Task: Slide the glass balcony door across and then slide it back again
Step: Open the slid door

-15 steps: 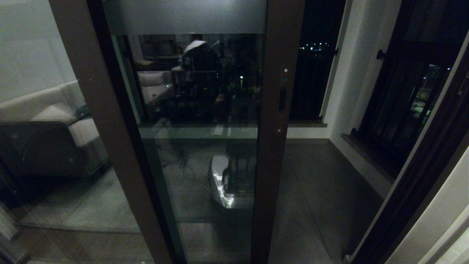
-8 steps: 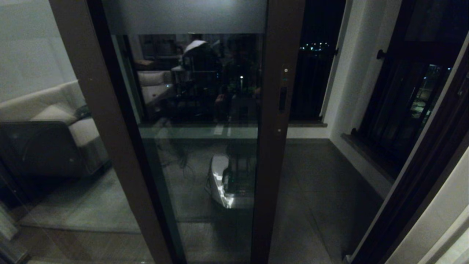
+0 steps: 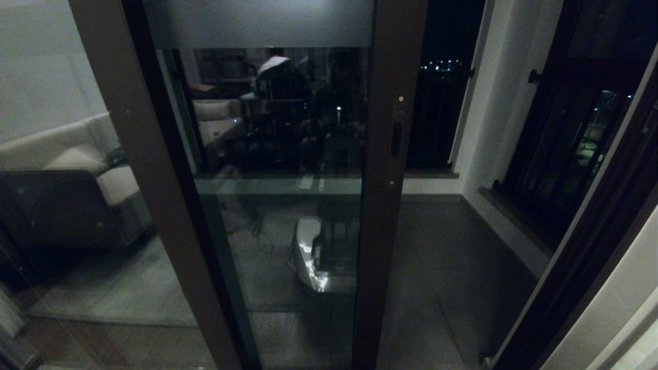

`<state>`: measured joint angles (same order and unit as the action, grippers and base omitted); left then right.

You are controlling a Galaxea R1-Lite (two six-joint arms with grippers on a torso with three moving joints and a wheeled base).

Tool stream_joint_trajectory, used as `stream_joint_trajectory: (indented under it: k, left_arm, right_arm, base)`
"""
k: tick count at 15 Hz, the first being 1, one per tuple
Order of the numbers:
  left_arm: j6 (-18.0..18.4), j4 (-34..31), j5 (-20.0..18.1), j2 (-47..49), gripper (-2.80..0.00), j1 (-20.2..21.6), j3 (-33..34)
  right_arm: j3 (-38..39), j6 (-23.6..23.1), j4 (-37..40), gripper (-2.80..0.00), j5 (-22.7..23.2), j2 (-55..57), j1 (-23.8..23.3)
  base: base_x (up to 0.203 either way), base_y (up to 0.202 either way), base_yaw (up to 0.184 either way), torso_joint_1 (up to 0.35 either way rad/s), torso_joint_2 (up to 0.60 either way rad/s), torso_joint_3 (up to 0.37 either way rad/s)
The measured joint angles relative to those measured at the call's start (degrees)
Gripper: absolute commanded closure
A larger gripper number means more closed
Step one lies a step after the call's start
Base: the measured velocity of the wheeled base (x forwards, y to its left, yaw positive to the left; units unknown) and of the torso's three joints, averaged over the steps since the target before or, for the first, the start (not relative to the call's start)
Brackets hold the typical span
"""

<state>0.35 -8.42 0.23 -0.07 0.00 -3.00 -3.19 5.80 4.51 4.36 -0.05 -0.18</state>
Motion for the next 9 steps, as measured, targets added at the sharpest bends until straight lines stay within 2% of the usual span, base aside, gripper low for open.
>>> stream_joint_trajectory:
  k: [2,3,5,9]
  left_arm:
    - [-0.01,0.00,-0.01,0.00,0.00,0.00,0.00]
    - [-0.02,0.00,-0.01,0.00,0.00,0.00,0.00]
    - [0.00,0.02,0.02,0.00,0.00,0.00,-0.02]
    - [0.09,0.02,0.06,0.00,0.00,0.00,0.00]
  right_arm:
    - [0.20,-2.52,0.00,0.00,-4.52,0.00,0.00]
    - [0.60,-6.66,-0.18,0.00,-4.94,0.00,0.00]
    - [1.08,-13.08,0.15,0.00,-2.25,0.02,0.00]
    - [1.27,-8.76,0.40,0.00,-3.14,0.02,0.00]
  base:
    - [0.000,0.000,0.000,0.000,0.00,0.000]
    - [0.000,0.000,0.000,0.000,0.00,0.000]
    - [0.000,0.000,0.000,0.000,0.00,0.000]
    - [0.000,0.000,0.000,0.000,0.00,0.000]
